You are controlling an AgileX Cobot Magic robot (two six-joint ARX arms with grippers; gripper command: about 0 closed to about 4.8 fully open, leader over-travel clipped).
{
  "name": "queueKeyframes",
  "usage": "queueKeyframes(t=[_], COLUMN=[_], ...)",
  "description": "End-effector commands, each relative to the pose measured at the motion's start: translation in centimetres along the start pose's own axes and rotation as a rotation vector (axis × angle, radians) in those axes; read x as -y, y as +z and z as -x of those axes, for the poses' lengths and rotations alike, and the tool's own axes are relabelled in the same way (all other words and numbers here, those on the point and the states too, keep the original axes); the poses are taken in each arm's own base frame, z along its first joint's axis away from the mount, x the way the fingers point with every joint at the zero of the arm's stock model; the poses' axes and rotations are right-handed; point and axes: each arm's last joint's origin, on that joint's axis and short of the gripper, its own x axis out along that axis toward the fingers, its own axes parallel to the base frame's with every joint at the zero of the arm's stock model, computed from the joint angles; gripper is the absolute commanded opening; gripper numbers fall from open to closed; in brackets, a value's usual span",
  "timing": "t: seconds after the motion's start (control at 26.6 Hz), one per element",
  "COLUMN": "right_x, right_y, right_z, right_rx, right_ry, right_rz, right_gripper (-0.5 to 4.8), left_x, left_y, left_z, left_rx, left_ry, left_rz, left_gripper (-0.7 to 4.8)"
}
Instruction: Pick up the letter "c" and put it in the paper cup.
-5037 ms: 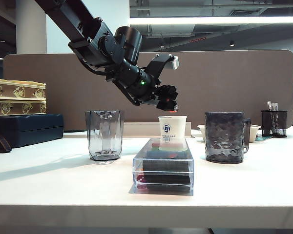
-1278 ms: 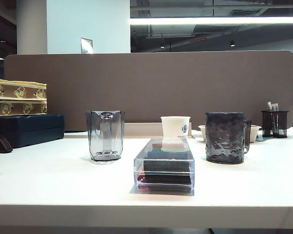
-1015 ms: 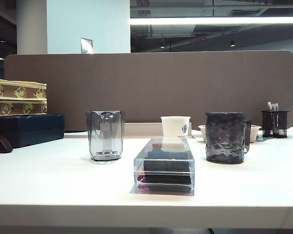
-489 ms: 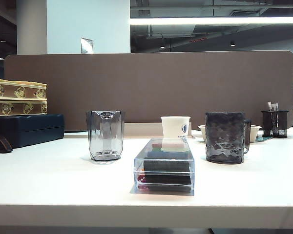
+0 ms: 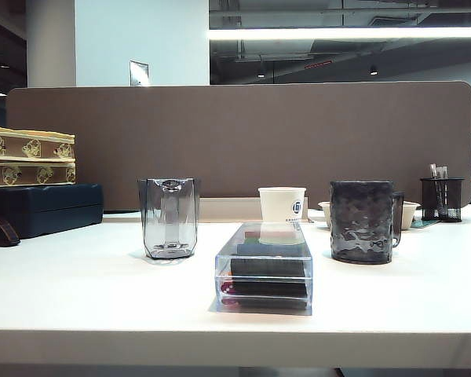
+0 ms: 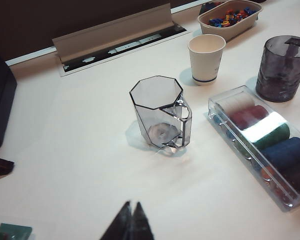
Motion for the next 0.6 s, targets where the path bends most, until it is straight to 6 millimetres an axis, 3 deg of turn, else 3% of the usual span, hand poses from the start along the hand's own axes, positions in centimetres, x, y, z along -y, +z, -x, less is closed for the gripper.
queueKeyframes(t=[0.04, 0.34, 0.6], right_x=[0.0, 0.0, 0.0], right_y=[-0.1, -0.1, -0.1], right_z=[0.0, 0.0, 0.0], right_rx=[0.005, 0.006, 0.005], right_ry=[0.002, 0.002, 0.002], right_rz=[-0.001, -0.001, -0.001], right_gripper=[-0.01, -0.01, -0.01], left_x=[0.2, 0.8, 0.8], left_y=[-0.8, -4.4, -5.3], left_z=[-0.8, -3.1, -3.5], left_rx=[0.026, 0.036, 0.05], left_ry=[0.007, 0.044, 0.113], left_rz=[0.003, 0.12, 0.135], left_gripper=[-0.06, -0.06, -0.06])
